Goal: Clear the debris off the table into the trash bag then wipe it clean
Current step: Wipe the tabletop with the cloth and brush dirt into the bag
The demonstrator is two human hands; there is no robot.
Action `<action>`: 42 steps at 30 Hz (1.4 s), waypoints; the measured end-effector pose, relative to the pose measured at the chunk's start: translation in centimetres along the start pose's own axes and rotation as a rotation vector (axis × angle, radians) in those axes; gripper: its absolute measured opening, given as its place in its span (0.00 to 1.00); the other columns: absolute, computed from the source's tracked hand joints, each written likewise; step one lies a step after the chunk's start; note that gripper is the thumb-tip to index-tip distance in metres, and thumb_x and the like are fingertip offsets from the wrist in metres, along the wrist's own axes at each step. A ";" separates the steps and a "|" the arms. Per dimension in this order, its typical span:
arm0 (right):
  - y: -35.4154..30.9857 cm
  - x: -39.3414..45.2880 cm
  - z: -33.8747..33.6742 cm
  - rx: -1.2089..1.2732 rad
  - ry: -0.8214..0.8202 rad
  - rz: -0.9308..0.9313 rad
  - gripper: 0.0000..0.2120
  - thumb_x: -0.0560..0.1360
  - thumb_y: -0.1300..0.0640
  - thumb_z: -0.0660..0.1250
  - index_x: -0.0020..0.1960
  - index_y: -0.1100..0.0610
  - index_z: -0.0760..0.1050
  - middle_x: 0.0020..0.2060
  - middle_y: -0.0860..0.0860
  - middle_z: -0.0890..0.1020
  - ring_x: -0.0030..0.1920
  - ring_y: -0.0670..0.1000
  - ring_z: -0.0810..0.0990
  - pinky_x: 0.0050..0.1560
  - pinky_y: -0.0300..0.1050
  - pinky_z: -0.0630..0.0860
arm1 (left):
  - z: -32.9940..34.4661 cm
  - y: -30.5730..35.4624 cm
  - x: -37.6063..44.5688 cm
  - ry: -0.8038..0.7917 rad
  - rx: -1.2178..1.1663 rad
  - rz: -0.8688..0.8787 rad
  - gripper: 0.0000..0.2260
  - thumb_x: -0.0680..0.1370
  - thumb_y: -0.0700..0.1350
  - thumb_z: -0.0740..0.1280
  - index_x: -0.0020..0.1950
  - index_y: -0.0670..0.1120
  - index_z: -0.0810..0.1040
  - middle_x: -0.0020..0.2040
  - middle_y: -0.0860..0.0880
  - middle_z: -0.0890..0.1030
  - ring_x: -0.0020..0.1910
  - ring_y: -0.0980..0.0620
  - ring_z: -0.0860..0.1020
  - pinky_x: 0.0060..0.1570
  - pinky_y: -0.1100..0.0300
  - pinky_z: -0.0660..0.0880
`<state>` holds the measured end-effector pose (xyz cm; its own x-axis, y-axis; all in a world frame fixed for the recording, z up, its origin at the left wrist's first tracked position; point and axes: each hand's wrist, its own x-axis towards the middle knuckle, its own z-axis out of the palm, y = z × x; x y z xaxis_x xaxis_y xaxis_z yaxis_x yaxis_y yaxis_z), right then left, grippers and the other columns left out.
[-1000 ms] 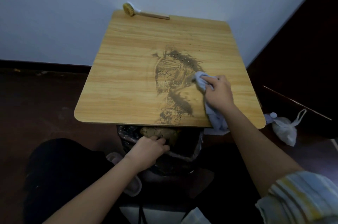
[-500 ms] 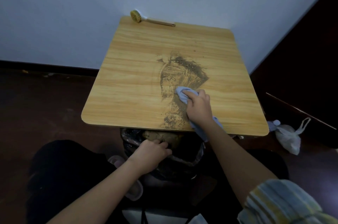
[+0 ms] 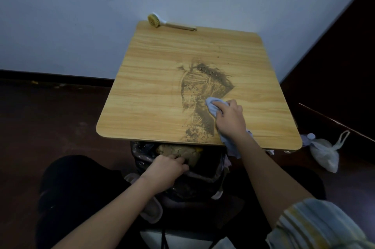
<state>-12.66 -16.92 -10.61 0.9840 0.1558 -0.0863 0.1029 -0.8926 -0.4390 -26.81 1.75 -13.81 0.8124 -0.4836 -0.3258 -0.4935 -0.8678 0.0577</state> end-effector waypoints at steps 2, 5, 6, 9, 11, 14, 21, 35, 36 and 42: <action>-1.1 -0.2 0.7 -0.008 -0.002 -0.039 0.19 0.82 0.58 0.53 0.71 0.50 0.69 0.64 0.58 0.67 0.62 0.60 0.63 0.60 0.52 0.66 | -0.1 0.1 -0.2 0.001 0.008 -0.002 0.17 0.77 0.39 0.59 0.64 0.51 0.70 0.61 0.48 0.72 0.58 0.43 0.73 0.39 0.55 0.64; -2.1 -0.4 1.3 -0.033 -0.013 -0.092 0.18 0.82 0.58 0.54 0.71 0.51 0.69 0.65 0.59 0.66 0.62 0.61 0.63 0.59 0.52 0.66 | -0.3 0.2 -0.2 0.010 0.008 -0.001 0.17 0.77 0.39 0.59 0.64 0.51 0.70 0.61 0.48 0.72 0.58 0.43 0.73 0.38 0.55 0.64; -2.3 -0.4 1.4 -0.036 -0.033 -0.109 0.18 0.82 0.58 0.54 0.71 0.50 0.69 0.64 0.59 0.67 0.62 0.60 0.63 0.59 0.52 0.65 | -0.3 0.3 -0.2 0.014 0.009 0.002 0.17 0.77 0.39 0.59 0.65 0.51 0.71 0.61 0.48 0.72 0.58 0.43 0.74 0.38 0.55 0.64; -2.7 -0.3 0.9 -0.001 -0.105 -0.153 0.18 0.83 0.57 0.53 0.71 0.50 0.68 0.63 0.58 0.67 0.64 0.60 0.63 0.61 0.51 0.64 | -0.3 0.4 -0.3 0.020 0.013 0.004 0.17 0.77 0.39 0.59 0.65 0.51 0.71 0.61 0.47 0.73 0.57 0.43 0.74 0.38 0.55 0.64; -2.6 -0.1 -0.2 0.024 -0.107 -0.165 0.19 0.83 0.57 0.54 0.72 0.50 0.69 0.62 0.58 0.68 0.64 0.60 0.63 0.62 0.50 0.63 | -0.1 0.4 -0.3 0.019 0.010 0.008 0.17 0.77 0.39 0.59 0.65 0.51 0.71 0.61 0.47 0.73 0.57 0.43 0.74 0.38 0.55 0.65; -2.4 0.2 -2.2 -0.035 -0.058 -0.222 0.18 0.82 0.58 0.55 0.70 0.50 0.71 0.60 0.58 0.69 0.62 0.60 0.64 0.60 0.50 0.65 | 0.1 0.4 -0.2 0.024 0.010 0.010 0.17 0.77 0.39 0.60 0.64 0.51 0.71 0.62 0.48 0.73 0.58 0.43 0.73 0.38 0.54 0.66; -3.1 1.0 -3.8 -0.334 -0.173 -0.316 0.18 0.82 0.57 0.56 0.71 0.48 0.70 0.59 0.56 0.68 0.59 0.58 0.66 0.54 0.50 0.66 | 0.7 0.5 -0.1 0.029 0.007 -0.005 0.18 0.77 0.39 0.61 0.65 0.51 0.71 0.62 0.48 0.72 0.57 0.43 0.74 0.37 0.55 0.65; -3.3 0.0 -3.0 -0.385 -0.341 -0.235 0.21 0.81 0.60 0.54 0.71 0.45 0.70 0.62 0.59 0.68 0.51 0.60 0.74 0.41 0.48 0.68 | 1.1 -0.1 -0.6 0.050 -0.001 -0.045 0.17 0.76 0.38 0.60 0.64 0.51 0.71 0.61 0.48 0.73 0.58 0.44 0.74 0.38 0.55 0.66; -3.4 -0.2 -3.1 -0.386 -0.374 -0.250 0.22 0.80 0.61 0.55 0.71 0.45 0.69 0.61 0.59 0.68 0.51 0.61 0.74 0.42 0.49 0.69 | 1.2 -0.2 -0.5 0.050 0.000 -0.047 0.17 0.77 0.38 0.59 0.63 0.51 0.71 0.61 0.48 0.74 0.58 0.44 0.74 0.38 0.55 0.66; -3.1 0.0 -4.1 -0.337 -0.326 -0.221 0.22 0.81 0.60 0.54 0.71 0.43 0.70 0.65 0.60 0.66 0.62 0.62 0.69 0.49 0.50 0.69 | 1.3 0.0 -0.4 0.053 0.000 -0.038 0.16 0.77 0.38 0.59 0.63 0.51 0.72 0.61 0.48 0.74 0.58 0.44 0.74 0.37 0.55 0.65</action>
<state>-12.43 -15.89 -5.59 0.8426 0.4320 -0.3216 0.3973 -0.9018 -0.1703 -27.51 2.02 -14.90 0.8459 -0.4557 -0.2770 -0.4620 -0.8857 0.0463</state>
